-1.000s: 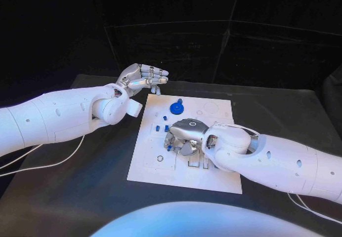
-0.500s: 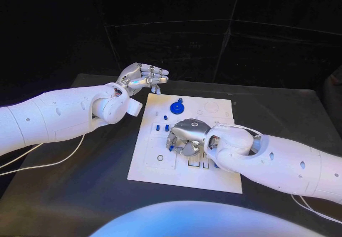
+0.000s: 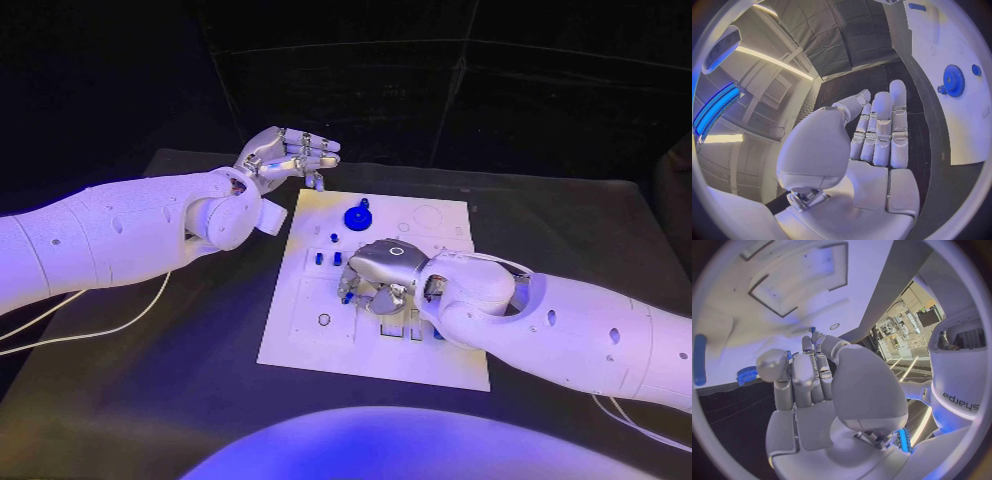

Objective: Assemble the parts on the task board

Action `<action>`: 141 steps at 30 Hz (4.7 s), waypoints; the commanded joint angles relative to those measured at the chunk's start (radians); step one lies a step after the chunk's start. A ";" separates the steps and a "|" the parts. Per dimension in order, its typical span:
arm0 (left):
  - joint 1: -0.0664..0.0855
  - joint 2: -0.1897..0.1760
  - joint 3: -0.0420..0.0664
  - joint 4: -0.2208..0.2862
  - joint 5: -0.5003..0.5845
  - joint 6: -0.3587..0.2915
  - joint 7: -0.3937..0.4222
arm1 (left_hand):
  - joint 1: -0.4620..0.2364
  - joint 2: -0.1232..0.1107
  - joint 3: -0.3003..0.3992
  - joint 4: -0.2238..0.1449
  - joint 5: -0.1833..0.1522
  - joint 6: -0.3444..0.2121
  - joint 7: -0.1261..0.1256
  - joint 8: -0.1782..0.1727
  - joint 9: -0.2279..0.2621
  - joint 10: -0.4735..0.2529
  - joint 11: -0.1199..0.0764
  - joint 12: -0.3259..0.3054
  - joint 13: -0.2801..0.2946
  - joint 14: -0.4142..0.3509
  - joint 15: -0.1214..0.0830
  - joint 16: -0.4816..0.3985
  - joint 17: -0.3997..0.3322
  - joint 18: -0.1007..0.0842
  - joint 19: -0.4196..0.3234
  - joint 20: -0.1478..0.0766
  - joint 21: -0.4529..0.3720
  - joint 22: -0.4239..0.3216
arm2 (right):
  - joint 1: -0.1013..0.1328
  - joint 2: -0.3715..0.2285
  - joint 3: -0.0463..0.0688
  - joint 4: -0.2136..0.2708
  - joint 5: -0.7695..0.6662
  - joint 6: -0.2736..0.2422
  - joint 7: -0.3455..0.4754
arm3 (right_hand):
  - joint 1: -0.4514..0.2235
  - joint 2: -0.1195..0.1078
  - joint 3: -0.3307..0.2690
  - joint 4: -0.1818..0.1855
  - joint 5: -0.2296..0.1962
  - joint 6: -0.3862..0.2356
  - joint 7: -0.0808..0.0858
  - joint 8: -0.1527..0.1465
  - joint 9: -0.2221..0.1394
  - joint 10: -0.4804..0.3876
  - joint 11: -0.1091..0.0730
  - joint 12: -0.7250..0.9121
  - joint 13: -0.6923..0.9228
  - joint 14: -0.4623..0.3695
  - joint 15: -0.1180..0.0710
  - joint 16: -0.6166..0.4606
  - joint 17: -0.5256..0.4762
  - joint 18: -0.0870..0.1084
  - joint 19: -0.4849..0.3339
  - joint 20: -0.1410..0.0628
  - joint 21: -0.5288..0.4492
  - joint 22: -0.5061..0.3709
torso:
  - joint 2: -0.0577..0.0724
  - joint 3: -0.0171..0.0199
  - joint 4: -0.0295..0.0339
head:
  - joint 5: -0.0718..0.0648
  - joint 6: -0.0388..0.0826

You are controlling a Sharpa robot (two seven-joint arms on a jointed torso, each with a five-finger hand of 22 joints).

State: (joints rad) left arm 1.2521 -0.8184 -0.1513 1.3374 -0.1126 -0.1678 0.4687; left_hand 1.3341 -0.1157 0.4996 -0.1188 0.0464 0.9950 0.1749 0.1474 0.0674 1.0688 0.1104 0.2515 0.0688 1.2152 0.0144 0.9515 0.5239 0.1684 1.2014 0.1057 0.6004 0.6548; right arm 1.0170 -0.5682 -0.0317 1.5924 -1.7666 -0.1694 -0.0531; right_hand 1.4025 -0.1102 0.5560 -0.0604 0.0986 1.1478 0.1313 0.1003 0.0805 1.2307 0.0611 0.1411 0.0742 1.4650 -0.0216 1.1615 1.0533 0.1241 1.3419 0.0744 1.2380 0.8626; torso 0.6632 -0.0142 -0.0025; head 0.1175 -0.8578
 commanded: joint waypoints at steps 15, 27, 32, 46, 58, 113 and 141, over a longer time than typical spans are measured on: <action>0.002 0.001 0.001 0.001 0.005 0.018 -0.003 | -0.001 0.006 0.000 -0.007 0.005 -0.004 0.007 -0.004 -0.001 -0.011 0.000 0.004 -0.002 -0.011 0.001 -0.004 -0.003 0.013 -0.006 0.001 -0.006 -0.001 | 0.001 0.012 0.000 -0.007 -0.019 0.021 -0.008 | -0.014 0.003 0.003 -0.002 0.005 0.000 0.006 -0.002 0.001 -0.004 0.003 -0.005 -0.001 0.028 -0.002 0.006 -0.001 -0.005 0.003 0.001 0.006 -0.001 | 0.000 -0.0007 0.0004 | 0.003 -0.006; 0.003 0.001 0.001 0.002 0.005 0.020 -0.005 | -0.001 0.006 -0.001 -0.008 0.005 -0.004 0.007 -0.004 -0.001 -0.013 0.000 0.004 -0.002 -0.012 0.001 -0.005 -0.004 0.012 -0.007 0.002 -0.007 -0.001 | 0.001 0.024 0.000 -0.012 -0.078 0.062 -0.026 | -0.018 0.000 0.000 -0.003 0.005 0.000 0.006 -0.003 0.001 -0.005 0.003 -0.006 -0.001 0.027 -0.002 0.005 -0.004 -0.005 0.002 0.001 0.006 -0.001 | 0.000 -0.0006 0.0008 | 0.004 -0.008; 0.003 0.001 0.001 0.001 0.005 0.020 -0.006 | -0.001 0.006 -0.001 -0.008 0.005 -0.004 0.007 -0.004 -0.001 -0.013 0.000 0.004 -0.002 -0.012 0.001 -0.005 -0.004 0.012 -0.007 0.002 -0.007 -0.001 | 0.001 0.030 0.000 -0.013 -0.096 0.061 -0.025 | -0.027 -0.005 -0.004 -0.005 0.006 -0.004 0.006 -0.008 0.001 -0.011 0.005 -0.010 -0.002 0.025 -0.001 0.001 -0.011 -0.004 -0.002 0.003 0.004 -0.005 | 0.000 -0.0007 0.0006 | 0.004 -0.008; 0.003 0.003 0.001 -0.002 0.005 0.022 -0.009 | -0.001 0.006 -0.001 -0.008 0.005 -0.004 0.007 -0.004 -0.001 -0.013 0.000 0.004 -0.002 -0.012 0.001 -0.005 -0.004 0.012 -0.007 0.002 -0.007 -0.001 | 0.001 0.028 0.000 -0.019 -0.075 -0.030 -0.016 | -0.093 -0.051 -0.044 0.006 0.023 -0.114 0.034 -0.041 -0.017 -0.138 0.042 -0.067 -0.011 0.006 0.029 -0.034 -0.067 0.012 -0.051 0.030 -0.046 -0.100 | -0.002 -0.0013 0.0016 | 0.002 -0.005; 0.003 0.000 0.001 -0.005 0.005 0.024 -0.010 | -0.001 0.006 -0.001 -0.008 0.005 -0.004 0.007 -0.004 -0.001 -0.013 0.000 0.004 -0.002 -0.012 0.001 -0.005 -0.004 0.012 -0.007 0.002 -0.007 -0.001 | 0.001 -0.092 0.002 0.075 0.011 -0.138 0.019 | -0.100 -0.054 -0.058 0.008 0.042 -0.126 0.032 -0.035 -0.014 -0.138 0.039 -0.054 -0.008 0.006 0.028 -0.037 -0.076 0.012 -0.048 0.031 -0.045 -0.096 | -0.003 -0.0007 -0.0013 | 0.000 0.005; 0.003 -0.001 0.000 -0.011 0.005 0.027 -0.012 | -0.001 0.008 -0.001 -0.010 0.005 -0.005 0.008 -0.004 -0.001 -0.016 0.001 0.005 -0.002 -0.014 0.002 -0.004 -0.006 0.013 -0.009 0.002 -0.007 -0.001 | 0.069 -0.211 0.038 0.051 0.007 0.101 -0.122 | -0.069 -0.015 -0.108 0.026 0.020 -0.103 0.010 -0.024 -0.007 -0.088 0.015 0.020 -0.009 0.011 0.008 -0.035 -0.104 0.010 -0.026 0.014 -0.049 -0.094 | -0.002 -0.0004 -0.0042 | -0.024 0.024; 0.003 -0.005 0.000 -0.011 0.005 0.042 -0.027 | -0.005 0.006 -0.004 -0.009 0.004 -0.006 0.009 -0.005 -0.001 -0.018 0.002 0.006 -0.002 -0.015 0.003 -0.004 -0.008 0.012 -0.011 0.003 -0.007 -0.001 | 0.068 -0.222 0.038 0.093 -0.034 0.009 -0.120 | -0.015 0.016 -0.008 -0.016 -0.022 -0.030 0.009 -0.011 0.000 -0.015 0.005 0.013 -0.006 0.015 -0.001 -0.007 -0.087 0.003 -0.009 0.003 -0.022 -0.050 | -0.005 -0.0005 -0.0067 | -0.020 0.021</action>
State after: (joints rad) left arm 1.2531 -0.8226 -0.1516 1.3261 -0.1123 -0.1385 0.4406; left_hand 1.3341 -0.1157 0.4969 -0.1216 0.0465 0.9915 0.1784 0.1473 0.0677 1.0576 0.1090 0.2515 0.0679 1.2046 0.0179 0.9516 0.5175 0.1684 1.1980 0.1092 0.5964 0.6548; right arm 1.0835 -0.7869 0.0052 1.6739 -1.8042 -0.1003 -0.1932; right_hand 1.3824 -0.0917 0.5423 -0.0768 0.0721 1.1133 0.1396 0.0894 0.0797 1.2081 0.0696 0.1506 0.0672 1.4649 -0.0147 1.1547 0.9680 0.1242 1.3260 0.0766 1.2140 0.8130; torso 0.6595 -0.0144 -0.0075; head 0.0974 -0.8373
